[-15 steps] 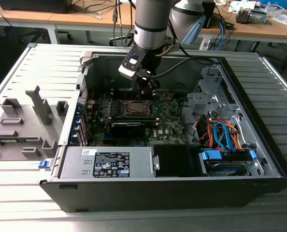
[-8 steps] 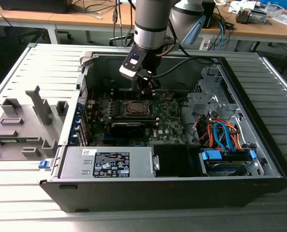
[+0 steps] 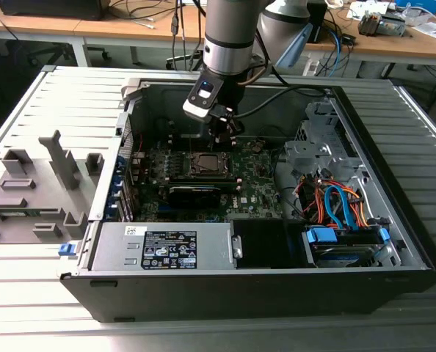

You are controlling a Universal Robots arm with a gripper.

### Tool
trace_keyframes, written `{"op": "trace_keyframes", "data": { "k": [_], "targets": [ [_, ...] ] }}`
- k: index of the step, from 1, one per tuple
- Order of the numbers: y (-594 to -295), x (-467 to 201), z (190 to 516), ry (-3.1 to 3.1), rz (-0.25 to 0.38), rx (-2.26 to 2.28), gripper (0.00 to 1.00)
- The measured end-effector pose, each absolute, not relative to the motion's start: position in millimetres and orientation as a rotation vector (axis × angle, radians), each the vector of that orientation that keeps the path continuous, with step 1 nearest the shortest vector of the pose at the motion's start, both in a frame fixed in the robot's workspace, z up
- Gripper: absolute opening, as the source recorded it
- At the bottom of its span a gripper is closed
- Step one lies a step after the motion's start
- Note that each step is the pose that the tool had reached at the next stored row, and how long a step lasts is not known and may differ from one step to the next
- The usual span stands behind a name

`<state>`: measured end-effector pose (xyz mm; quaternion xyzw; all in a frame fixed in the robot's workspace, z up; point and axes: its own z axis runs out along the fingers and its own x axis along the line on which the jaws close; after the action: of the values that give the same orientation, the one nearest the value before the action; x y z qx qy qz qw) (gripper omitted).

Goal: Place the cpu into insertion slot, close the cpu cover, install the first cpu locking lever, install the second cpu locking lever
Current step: 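Install the first cpu locking lever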

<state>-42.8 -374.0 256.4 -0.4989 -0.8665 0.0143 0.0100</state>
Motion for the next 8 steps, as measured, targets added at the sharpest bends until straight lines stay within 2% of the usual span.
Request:
{"op": "trace_keyframes", "data": {
  "k": [8],
  "targets": [
    [-374.0,-42.8,256.4,-2.735,0.045,-1.504,0.11]
  ]
}}
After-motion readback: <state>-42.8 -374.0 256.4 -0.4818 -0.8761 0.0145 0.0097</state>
